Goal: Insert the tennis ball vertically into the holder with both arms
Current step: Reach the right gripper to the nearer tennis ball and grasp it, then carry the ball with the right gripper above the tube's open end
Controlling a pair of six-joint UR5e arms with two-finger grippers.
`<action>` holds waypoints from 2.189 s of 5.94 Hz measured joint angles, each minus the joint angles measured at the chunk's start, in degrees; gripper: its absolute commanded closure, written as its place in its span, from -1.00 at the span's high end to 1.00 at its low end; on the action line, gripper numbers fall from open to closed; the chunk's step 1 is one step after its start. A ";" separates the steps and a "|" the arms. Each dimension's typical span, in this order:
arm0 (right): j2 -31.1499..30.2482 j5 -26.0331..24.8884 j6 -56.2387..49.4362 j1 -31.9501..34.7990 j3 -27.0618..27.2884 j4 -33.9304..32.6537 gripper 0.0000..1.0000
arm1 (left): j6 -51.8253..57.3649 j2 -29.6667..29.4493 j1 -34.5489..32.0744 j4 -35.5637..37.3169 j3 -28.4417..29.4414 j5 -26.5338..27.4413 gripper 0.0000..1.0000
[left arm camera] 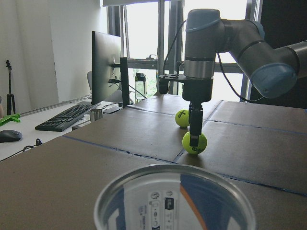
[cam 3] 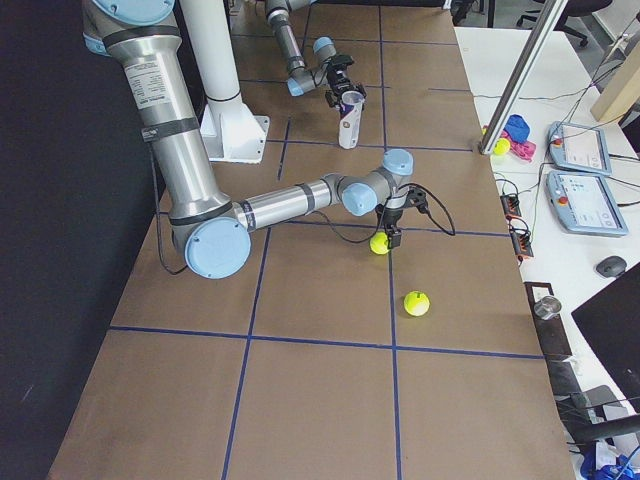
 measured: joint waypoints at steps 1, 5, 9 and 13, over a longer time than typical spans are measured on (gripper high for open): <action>-0.06 -0.29 -0.02 -0.45 -0.36 -0.26 -0.69 | 0.00 0.00 0.00 0.00 0.00 0.00 0.70; 4.06 3.21 3.13 2.44 11.92 -13.00 -0.78 | 0.00 0.15 0.13 -0.03 0.05 0.00 0.71; 14.99 5.23 28.42 -1.76 27.22 -22.80 -0.78 | 0.00 0.45 0.24 -0.26 0.06 0.00 0.73; 30.70 -0.56 41.06 -10.67 25.56 -33.50 -0.76 | 0.08 0.01 0.83 -0.18 1.10 0.00 0.73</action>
